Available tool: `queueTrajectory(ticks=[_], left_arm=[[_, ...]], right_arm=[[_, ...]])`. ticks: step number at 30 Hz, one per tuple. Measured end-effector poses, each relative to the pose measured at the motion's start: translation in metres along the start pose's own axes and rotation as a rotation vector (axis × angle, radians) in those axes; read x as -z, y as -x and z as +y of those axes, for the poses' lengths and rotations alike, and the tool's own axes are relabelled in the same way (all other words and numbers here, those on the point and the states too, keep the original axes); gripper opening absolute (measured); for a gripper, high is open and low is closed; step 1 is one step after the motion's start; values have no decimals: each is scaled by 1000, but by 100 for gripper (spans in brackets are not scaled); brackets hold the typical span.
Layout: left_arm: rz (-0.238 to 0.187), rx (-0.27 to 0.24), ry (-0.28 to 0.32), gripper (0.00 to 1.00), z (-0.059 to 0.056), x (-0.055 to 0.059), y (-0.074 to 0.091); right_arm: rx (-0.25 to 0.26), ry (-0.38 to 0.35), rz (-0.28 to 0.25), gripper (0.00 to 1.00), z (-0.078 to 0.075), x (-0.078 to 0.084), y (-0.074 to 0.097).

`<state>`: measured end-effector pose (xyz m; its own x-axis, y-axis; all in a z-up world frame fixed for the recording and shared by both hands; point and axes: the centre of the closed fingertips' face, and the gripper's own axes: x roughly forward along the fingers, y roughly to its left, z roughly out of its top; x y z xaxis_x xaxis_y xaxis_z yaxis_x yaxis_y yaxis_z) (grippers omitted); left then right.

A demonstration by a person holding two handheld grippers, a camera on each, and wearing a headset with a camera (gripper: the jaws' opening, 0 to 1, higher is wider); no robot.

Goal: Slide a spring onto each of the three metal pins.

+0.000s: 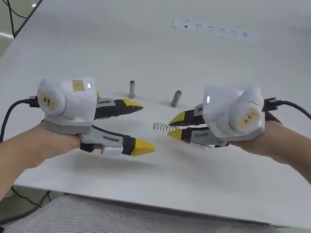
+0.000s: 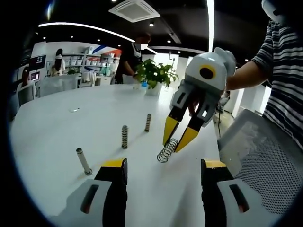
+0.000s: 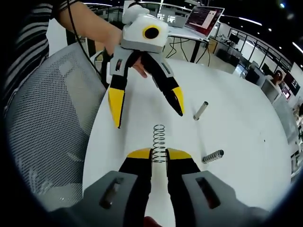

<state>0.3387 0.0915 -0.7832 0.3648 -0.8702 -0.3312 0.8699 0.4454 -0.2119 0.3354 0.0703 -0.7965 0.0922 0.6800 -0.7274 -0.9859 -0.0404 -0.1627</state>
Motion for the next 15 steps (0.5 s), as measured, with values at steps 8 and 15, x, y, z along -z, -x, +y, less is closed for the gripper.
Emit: queueTrajectory(ticks=[8,15], left_arm=[[-58,48,11,44,-8,-15,-10],[-40,94,-6,29,-19,-11,-17]], right_arm=[[-1,-3,-21,13,6,-3,8],[-7,7,-34,13,10,-7,14]])
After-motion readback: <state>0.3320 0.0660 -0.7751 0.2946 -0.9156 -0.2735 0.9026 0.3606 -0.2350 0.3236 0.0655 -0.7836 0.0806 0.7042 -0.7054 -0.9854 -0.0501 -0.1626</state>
